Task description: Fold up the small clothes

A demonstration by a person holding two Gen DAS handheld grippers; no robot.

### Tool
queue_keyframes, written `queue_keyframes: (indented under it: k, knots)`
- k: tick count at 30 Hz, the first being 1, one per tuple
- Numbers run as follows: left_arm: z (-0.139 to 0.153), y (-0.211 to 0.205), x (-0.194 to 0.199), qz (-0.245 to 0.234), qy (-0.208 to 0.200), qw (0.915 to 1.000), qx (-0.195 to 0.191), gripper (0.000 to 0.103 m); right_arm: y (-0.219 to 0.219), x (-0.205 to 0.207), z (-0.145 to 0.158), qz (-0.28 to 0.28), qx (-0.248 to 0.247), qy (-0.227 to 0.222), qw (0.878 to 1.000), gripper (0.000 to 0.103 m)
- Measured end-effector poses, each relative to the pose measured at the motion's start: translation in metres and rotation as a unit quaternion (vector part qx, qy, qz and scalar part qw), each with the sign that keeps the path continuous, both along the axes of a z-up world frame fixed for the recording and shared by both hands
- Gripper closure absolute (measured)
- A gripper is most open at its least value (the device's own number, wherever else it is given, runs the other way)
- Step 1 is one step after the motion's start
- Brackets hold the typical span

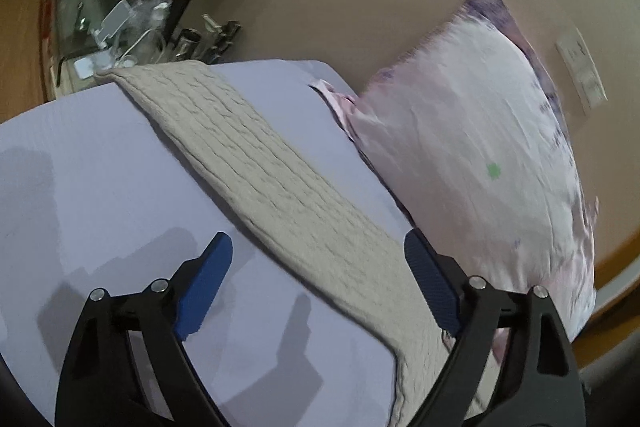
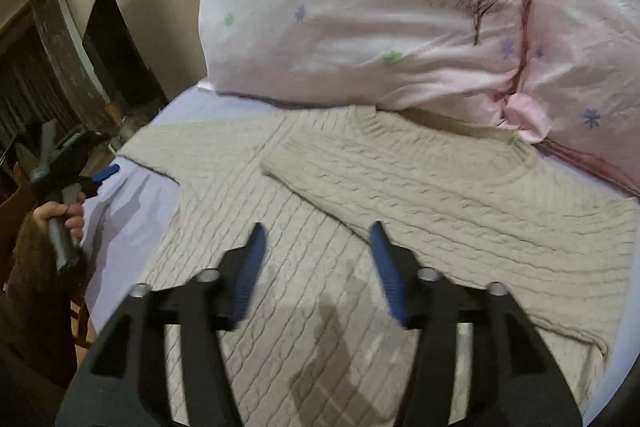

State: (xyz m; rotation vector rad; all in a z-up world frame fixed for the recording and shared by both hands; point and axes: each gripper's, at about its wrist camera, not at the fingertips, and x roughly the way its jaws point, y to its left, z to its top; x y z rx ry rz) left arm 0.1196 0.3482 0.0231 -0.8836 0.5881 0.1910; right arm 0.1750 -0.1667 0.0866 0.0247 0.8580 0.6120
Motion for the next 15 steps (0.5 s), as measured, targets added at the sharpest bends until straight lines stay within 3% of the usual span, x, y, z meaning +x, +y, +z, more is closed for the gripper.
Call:
queue_keyframes:
  k: [5, 7, 11, 15]
  knots:
    - [-0.017, 0.024, 0.015, 0.031, 0.019, 0.9986, -0.039, 0.021, -0.058, 0.003, 0.022, -0.073, 0.039, -0.007, 0.997, 0.02]
    - [-0.024, 0.033, 0.02, 0.044, 0.027, 0.9973, -0.052, 0.032, -0.082, -0.009, 0.024, -0.097, 0.05, 0.003, 0.994, 0.019]
    - [-0.028, 0.049, 0.031, 0.054, 0.03, 0.9957, -0.069, 0.041, -0.104, -0.002, 0.021, -0.122, 0.068, 0.022, 0.99, 0.019]
    - [-0.034, 0.068, 0.044, 0.082, 0.058, 0.9907, -0.092, 0.077, -0.123, -0.002, 0.015, -0.134, 0.081, 0.022, 0.987, 0.019]
